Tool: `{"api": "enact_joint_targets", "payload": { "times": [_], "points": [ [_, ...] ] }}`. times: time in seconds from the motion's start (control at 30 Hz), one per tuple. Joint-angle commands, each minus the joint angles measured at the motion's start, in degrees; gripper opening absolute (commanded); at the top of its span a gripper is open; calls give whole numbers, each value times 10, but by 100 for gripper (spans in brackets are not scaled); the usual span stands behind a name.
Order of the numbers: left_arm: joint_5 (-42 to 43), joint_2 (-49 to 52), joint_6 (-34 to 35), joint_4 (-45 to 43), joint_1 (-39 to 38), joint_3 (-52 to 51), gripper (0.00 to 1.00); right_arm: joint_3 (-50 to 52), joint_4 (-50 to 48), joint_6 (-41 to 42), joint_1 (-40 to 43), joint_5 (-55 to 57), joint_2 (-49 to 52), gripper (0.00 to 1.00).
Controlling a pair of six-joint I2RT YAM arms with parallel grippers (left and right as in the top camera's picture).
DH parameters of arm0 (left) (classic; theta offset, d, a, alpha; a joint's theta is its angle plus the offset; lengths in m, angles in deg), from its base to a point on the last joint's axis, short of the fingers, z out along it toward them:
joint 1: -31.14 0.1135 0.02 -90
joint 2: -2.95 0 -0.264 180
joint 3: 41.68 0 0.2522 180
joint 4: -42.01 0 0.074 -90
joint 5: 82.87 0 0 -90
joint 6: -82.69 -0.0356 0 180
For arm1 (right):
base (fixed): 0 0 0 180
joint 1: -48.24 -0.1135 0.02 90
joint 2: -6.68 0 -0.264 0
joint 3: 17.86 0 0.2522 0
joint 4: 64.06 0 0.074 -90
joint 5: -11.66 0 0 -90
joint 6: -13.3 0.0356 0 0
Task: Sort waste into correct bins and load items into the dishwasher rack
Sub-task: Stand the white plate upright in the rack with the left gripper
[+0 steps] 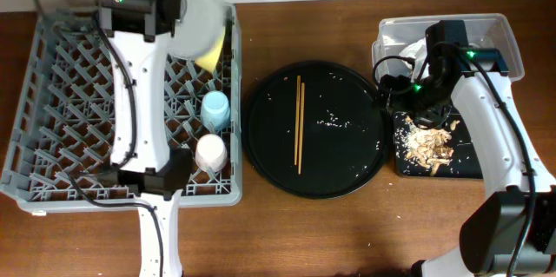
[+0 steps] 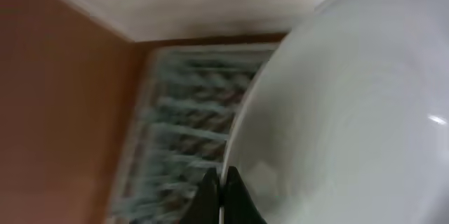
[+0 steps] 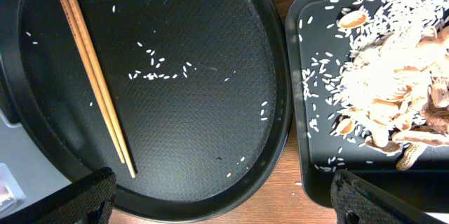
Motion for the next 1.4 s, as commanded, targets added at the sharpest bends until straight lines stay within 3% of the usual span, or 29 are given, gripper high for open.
{"api": "enact_joint_targets", "payload": {
  "times": [0.0,0.2,0.37,0.53,0.57,0.67,0.7,0.8,0.9,0.93,1.0,1.07,1.13,1.27,1.37],
  "points": [
    [-188,-7,16,-50,3,-55,0,-9,0,0,1,5,-5,98],
    [-300,-7,15,-215,3,-276,0,-9,0,0,1,5,-5,98],
    [-296,-7,15,-284,3,-393,0,-9,0,0,1,5,-5,98],
    [-200,-7,15,-307,3,-456,0,-9,0,0,1,5,-5,98],
    [-185,-7,15,-308,3,-461,8,-9,0,0,1,5,-5,98],
    [-131,-7,15,-324,3,-460,61,-9,0,0,1,5,-5,98],
    [-114,-8,15,-334,3,-451,70,-9,0,0,1,5,-5,98],
    [15,-26,15,-297,3,-379,78,-9,0,0,1,5,-5,98],
    [259,-57,15,-221,-4,-280,79,-9,0,0,1,5,-5,98],
    [330,-64,15,-190,-12,-258,75,-9,0,0,1,5,-5,98],
    [398,-65,15,-141,-31,-253,70,-9,0,0,1,5,-5,98],
    [417,-46,17,-91,-65,-262,62,-9,0,0,1,5,-5,98],
    [417,-17,35,-79,-113,-296,62,-9,0,0,1,5,-5,98],
    [417,26,58,-136,-155,-373,60,-9,0,0,1,5,-5,98],
    [412,68,67,-181,-173,-401,53,-9,0,0,1,5,-5,99]
  ]
}}
